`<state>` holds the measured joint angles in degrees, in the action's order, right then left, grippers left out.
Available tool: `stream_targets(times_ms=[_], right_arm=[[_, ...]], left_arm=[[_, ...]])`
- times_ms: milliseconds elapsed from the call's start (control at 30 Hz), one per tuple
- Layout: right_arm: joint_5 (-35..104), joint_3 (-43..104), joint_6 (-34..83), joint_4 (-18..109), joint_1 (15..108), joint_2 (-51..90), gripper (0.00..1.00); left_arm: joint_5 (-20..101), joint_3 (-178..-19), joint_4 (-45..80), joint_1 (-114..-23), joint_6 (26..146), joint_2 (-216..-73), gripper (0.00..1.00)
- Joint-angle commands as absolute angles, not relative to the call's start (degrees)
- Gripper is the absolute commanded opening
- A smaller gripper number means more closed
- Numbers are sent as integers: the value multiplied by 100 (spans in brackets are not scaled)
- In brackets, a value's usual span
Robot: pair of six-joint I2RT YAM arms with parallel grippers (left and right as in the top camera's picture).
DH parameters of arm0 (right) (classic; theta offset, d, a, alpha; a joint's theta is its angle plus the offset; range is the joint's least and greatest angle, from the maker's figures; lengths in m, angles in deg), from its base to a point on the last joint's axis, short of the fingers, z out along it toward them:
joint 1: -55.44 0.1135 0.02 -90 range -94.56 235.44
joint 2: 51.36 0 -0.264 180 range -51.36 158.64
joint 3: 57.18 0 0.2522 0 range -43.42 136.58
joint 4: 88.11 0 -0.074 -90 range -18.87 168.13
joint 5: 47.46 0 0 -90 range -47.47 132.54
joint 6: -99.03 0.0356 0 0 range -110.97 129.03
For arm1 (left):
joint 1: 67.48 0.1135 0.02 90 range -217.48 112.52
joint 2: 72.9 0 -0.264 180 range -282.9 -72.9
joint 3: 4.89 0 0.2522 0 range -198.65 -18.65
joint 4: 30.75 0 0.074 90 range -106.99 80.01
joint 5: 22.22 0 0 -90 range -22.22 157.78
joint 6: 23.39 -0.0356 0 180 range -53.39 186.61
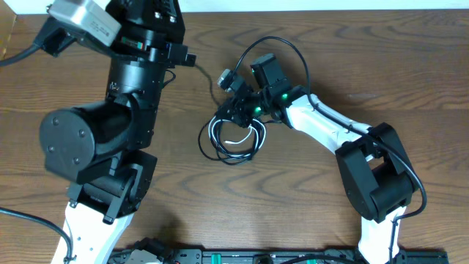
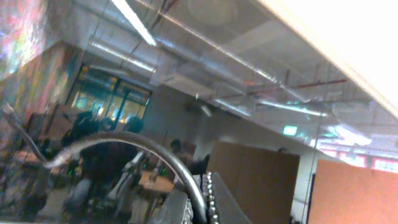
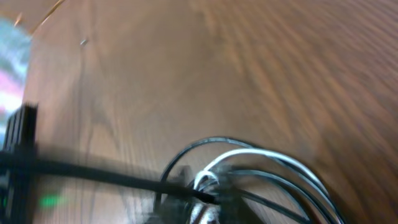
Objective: Untangle cables
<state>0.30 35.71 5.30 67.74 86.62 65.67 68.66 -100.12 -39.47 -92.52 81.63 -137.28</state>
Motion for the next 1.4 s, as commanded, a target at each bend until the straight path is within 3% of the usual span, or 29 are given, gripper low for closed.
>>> stream_targets(times_ms=[0,333,600,833,1033,1367], right_arm=[[561,3641,1439,6781,8415,6371,1],[1767,3676,1826,5762,7414,4714,1],[2124,3954,2023,5078,6933,3693,1],[2316,4769,2340,4656,6898,3499,1],[3293,4876,2683,4593,6915,3652,2],[3334,5401,2766,4457,6913,3708,1]], left_arm=[[7356,-10150,-3558,-9252,8128,-13658,7],[9592,-10150,-738,-9215,8131,-13977,8],[9719,-10148,614,-8883,8133,-14526,7],[9712,-10148,722,-8872,8133,-14818,7],[9697,-10148,794,-8869,8133,-14842,7],[9695,-10148,894,-8869,8133,-14845,8]])
